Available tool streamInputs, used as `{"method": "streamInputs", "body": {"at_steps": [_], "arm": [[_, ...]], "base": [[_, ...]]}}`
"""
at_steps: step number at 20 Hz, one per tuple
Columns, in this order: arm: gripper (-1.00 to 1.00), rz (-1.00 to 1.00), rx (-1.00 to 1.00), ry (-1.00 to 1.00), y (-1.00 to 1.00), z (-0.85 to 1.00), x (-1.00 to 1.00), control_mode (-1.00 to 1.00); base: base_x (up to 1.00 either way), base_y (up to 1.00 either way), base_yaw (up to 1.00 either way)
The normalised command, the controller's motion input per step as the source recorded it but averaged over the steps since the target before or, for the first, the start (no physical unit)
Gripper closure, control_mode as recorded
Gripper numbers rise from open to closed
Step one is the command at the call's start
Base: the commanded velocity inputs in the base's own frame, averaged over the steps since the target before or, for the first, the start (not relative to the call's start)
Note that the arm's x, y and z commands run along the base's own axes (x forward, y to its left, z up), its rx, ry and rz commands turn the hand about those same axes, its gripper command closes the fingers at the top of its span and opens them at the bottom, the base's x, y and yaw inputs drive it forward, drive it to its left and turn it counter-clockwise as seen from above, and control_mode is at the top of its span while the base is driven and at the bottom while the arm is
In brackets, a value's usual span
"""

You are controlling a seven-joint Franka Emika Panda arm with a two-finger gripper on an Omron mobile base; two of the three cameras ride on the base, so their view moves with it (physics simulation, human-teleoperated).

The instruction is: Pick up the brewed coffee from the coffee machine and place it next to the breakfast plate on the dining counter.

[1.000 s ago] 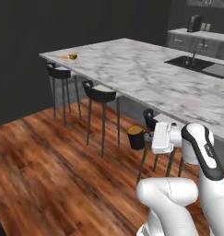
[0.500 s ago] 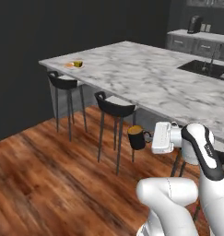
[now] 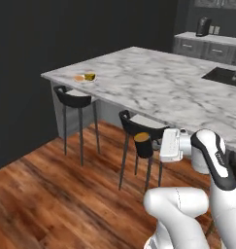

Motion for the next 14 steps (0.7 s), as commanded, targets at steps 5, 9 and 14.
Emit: {"method": "streamInputs", "body": {"at_steps": [5,9,14], "arm": [[1.00,0.00,0.00,0.00,0.00,0.00,0.00,1.00],[1.00,0.00,0.00,0.00,0.00,0.00,0.00,1.00],[1.00,0.00,0.00,0.00,0.00,0.00,0.00,1.00]], "base": [[1.00,0.61,-0.27],[1.00,0.63,-0.29],[1.00,0.64,-0.29]]}}
